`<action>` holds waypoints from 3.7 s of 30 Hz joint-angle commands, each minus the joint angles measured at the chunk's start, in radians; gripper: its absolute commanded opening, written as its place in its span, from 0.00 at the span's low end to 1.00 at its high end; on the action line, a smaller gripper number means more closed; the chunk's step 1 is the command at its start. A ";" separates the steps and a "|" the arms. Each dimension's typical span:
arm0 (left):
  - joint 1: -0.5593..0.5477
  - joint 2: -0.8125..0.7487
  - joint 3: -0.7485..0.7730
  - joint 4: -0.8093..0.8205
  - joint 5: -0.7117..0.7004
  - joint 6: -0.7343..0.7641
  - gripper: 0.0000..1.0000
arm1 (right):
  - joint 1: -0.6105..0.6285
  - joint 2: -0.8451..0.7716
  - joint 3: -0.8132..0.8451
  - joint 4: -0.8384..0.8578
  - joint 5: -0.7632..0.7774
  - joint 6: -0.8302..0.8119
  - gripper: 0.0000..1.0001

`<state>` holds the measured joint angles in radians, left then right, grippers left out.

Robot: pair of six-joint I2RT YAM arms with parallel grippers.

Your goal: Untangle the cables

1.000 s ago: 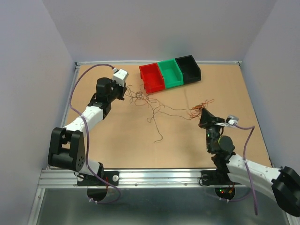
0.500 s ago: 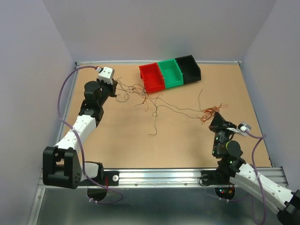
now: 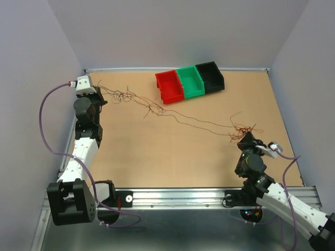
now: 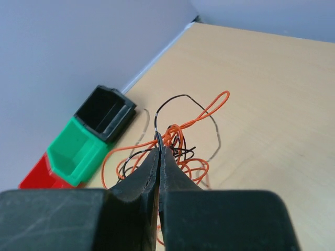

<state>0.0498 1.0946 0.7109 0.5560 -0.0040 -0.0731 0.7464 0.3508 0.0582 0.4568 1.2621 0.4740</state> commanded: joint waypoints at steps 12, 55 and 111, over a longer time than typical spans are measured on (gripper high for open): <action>0.136 0.019 0.004 0.099 -0.059 -0.163 0.00 | -0.001 -0.213 0.051 -0.161 0.287 0.049 0.01; -0.321 -0.101 -0.106 0.119 0.846 0.260 0.02 | 0.001 0.568 0.238 0.287 -1.197 -0.361 0.89; -0.651 -0.070 -0.042 -0.237 0.648 0.602 0.79 | 0.059 0.932 0.331 0.675 -1.520 -0.287 0.01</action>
<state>-0.6090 1.0508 0.6647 0.3244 0.6006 0.4961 0.7948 1.3067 0.4084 1.0576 -0.2939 0.1875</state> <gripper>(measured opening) 0.790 0.019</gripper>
